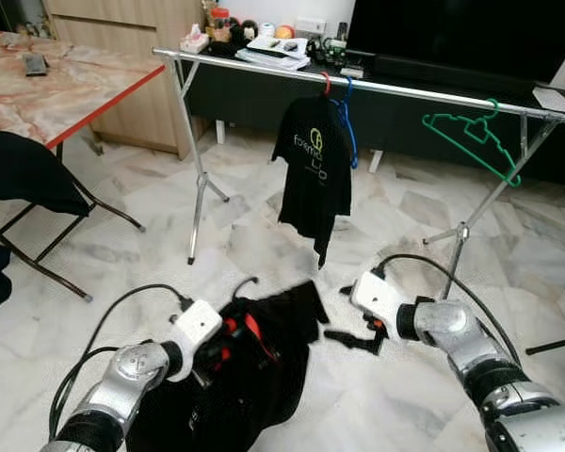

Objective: Hang hanger

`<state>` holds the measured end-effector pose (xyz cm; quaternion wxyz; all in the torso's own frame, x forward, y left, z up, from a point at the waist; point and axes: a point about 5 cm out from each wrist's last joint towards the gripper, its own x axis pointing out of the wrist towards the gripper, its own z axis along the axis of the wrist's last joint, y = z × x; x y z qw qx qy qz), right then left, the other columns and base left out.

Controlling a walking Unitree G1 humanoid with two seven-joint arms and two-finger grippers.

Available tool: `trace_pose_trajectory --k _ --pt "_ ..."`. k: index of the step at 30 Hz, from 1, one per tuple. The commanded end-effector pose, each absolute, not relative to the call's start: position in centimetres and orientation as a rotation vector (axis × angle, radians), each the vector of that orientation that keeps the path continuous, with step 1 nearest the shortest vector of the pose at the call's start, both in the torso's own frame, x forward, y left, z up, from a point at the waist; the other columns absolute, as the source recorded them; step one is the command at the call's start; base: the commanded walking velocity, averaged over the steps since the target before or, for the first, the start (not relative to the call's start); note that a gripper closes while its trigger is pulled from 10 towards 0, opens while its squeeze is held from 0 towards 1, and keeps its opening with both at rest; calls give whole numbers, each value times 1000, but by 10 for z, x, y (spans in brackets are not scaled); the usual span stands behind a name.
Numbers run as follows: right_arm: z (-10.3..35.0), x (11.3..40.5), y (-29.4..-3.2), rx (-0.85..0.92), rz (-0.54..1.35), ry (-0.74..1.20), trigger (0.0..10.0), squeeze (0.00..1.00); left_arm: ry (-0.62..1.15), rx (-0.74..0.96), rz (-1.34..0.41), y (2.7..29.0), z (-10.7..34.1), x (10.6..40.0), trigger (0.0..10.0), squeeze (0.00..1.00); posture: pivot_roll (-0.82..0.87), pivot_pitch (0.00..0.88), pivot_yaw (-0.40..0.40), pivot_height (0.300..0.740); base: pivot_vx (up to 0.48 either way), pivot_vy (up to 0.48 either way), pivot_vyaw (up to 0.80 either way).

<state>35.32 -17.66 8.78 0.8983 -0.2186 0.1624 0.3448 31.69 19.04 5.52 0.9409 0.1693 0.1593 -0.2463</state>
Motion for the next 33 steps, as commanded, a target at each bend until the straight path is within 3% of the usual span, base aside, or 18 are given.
trace_pose_trajectory --k 1,4,6,17,26,33 --pt "65 342 -190 -287 542 392 10000 0 258 307 -381 204 62 319 10000 0 -25 102 -61 740 0 0 0" --pt "58 337 -191 -245 510 404 10000 0 251 296 -359 207 63 318 10000 0 -25 103 -58 740 0 0 0" --pt "23 313 -196 -129 367 500 10000 0 211 274 -273 221 65 315 10000 0 -31 107 -46 740 0 0 0" --pt "-58 226 -206 167 -149 807 10000 0 145 188 -136 245 62 292 10000 0 -38 93 -29 740 0 0 0" --pt "-79 192 -198 194 -224 908 10000 0 169 169 -26 262 57 278 10000 0 -38 69 -29 740 0 0 0" --pt "-84 182 -195 187 -210 934 10000 0 164 137 0 270 59 274 10000 0 -67 59 -13 740 77 0 0"
